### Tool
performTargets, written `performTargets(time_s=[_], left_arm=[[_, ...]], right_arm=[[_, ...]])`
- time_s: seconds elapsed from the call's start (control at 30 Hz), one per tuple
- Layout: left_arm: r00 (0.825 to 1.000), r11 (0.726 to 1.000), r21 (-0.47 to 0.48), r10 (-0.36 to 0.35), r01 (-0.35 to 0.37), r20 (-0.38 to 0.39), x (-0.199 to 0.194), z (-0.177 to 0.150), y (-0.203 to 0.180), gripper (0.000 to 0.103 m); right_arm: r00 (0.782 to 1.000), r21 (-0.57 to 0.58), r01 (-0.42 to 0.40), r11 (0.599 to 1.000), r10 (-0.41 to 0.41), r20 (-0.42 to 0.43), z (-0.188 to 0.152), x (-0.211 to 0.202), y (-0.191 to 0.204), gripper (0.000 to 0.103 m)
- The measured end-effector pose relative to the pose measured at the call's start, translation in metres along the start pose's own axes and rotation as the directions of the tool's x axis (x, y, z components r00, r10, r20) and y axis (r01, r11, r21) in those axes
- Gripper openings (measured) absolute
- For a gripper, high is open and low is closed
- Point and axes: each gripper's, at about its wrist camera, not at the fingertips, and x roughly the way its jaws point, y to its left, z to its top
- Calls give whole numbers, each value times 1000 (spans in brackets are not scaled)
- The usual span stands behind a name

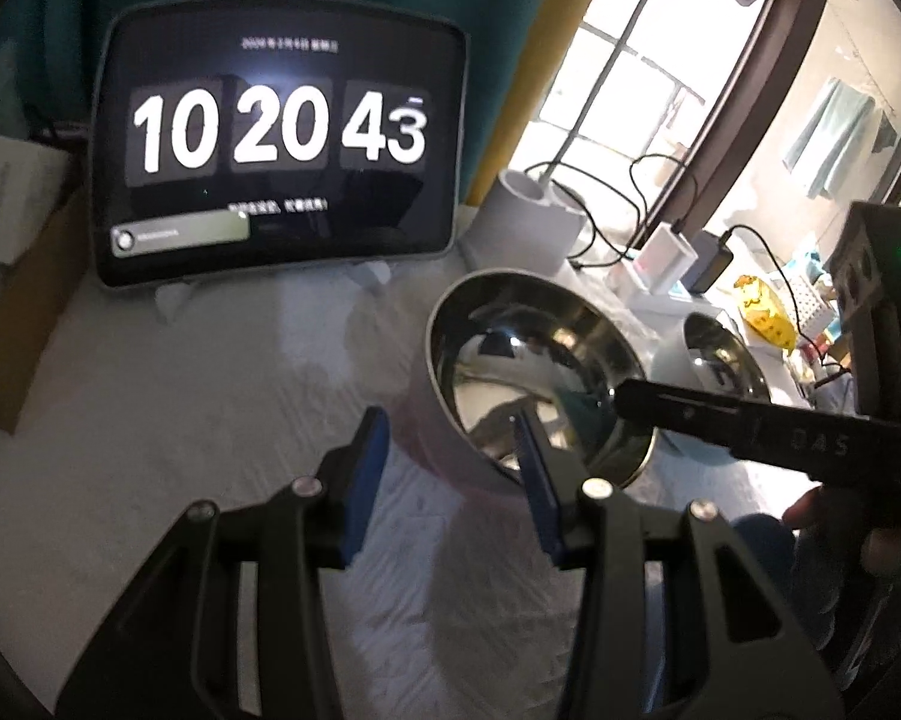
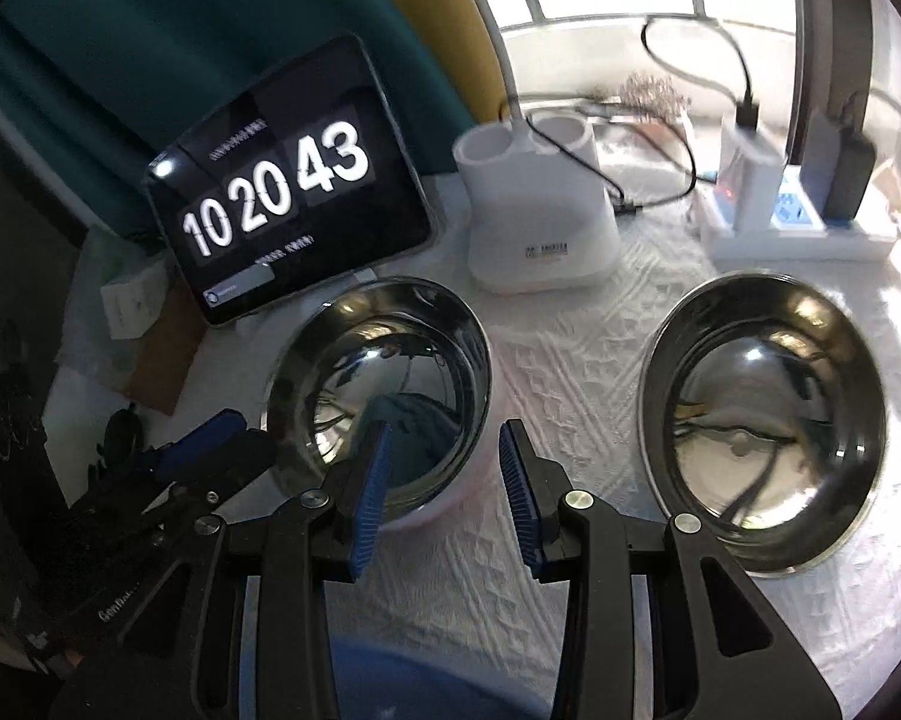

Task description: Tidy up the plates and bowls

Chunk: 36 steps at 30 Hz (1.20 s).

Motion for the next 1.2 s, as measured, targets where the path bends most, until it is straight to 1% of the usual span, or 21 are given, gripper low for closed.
performTargets(time_s=[0.13, 0.23, 0.33, 0.4, 0.53, 0.57, 0.73, 1.03, 1.2], left_arm=[[999, 1000, -15, 25, -25, -25, 8, 1, -3, 45], [998, 999, -3, 47, -47, -33, 12, 3, -9, 44], [997, 998, 11, 60, -59, -40, 17, 2, -16, 44], [997, 998, 15, 69, -68, -32, 17, 3, -18, 44], [997, 998, 8, 67, -67, -25, 16, 5, -15, 40], [998, 998, 8, 66, -65, -23, 15, 5, -15, 39], [997, 997, 25, 75, -75, 4, 8, 5, -18, 39], [997, 997, 38, 72, -73, 29, -5, 4, -23, 39], [996, 997, 44, 67, -69, 53, -20, 4, -29, 39]], right_arm=[[999, 40, 21, 999, -19, -50, 3, 14, -6, 39], [998, 41, 26, 999, -23, -65, 6, 19, -4, 39], [997, 44, 10, 999, -6, -80, 6, 26, -2, 39], [997, 37, 24, 999, -21, -78, 7, 29, -1, 39], [998, 28, 23, 999, -21, -66, 7, 29, -2, 39], [998, 22, 28, 999, -27, -63, 7, 29, -2, 37], [998, 9, 36, 999, -36, -54, 5, 28, 0, 36], [999, -5, 32, 999, -32, -27, 1, 10, 8, 36], [1000, -10, 26, 1000, -26, -7, -1, -3, 10, 36]])
